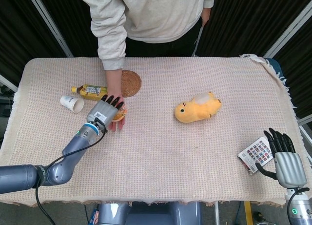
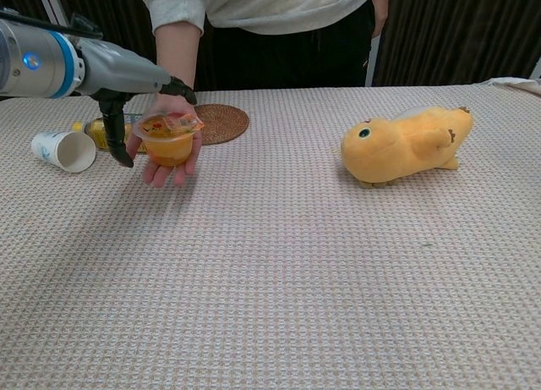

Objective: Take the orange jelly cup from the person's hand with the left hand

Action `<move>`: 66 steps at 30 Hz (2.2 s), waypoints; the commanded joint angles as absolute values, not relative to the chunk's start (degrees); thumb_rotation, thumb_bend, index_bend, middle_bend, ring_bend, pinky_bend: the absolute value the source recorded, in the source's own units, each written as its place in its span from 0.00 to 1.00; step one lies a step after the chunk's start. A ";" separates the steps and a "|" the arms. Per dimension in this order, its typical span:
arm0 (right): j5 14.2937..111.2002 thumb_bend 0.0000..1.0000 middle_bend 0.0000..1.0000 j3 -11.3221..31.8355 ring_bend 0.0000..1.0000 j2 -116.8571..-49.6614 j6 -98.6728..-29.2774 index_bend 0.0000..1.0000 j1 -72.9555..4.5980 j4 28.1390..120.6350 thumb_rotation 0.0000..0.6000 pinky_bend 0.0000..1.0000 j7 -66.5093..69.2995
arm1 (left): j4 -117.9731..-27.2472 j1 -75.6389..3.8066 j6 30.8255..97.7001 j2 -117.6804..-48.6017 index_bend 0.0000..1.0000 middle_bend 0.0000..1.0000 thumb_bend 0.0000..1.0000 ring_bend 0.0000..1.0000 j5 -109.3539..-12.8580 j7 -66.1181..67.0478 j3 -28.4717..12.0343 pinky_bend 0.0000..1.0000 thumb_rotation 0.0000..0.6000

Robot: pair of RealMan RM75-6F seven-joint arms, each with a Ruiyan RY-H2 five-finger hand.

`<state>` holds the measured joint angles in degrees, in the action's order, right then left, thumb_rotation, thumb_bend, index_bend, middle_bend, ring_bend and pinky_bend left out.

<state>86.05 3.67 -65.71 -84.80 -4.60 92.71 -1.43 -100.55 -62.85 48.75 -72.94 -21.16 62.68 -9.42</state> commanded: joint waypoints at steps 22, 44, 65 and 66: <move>86.09 0.14 0.00 3.70 0.00 -65.59 -85.02 0.00 -4.45 92.73 1.00 0.00 -1.44 | -92.39 -69.30 51.26 -80.35 0.19 0.16 0.19 0.14 -16.85 56.55 -7.03 0.23 1.00; 85.83 0.14 0.00 3.90 0.00 -65.65 -85.47 0.00 -4.19 92.64 1.00 0.00 -1.90 | -96.16 -67.43 55.21 -78.66 0.69 0.59 0.73 0.49 -27.56 48.04 -7.97 0.56 1.00; 85.44 0.14 0.00 4.01 0.00 -65.81 -85.14 0.00 -4.27 93.30 1.00 0.00 -2.60 | -116.07 -53.56 62.05 -61.89 0.69 0.59 0.73 0.49 -48.45 39.41 1.44 0.55 1.00; 85.45 0.14 0.00 4.01 0.00 -65.82 -85.16 0.00 -4.26 93.34 1.00 0.00 -2.62 | -115.69 -52.96 61.98 -62.06 0.68 0.59 0.73 0.49 -49.02 38.92 1.93 0.55 1.00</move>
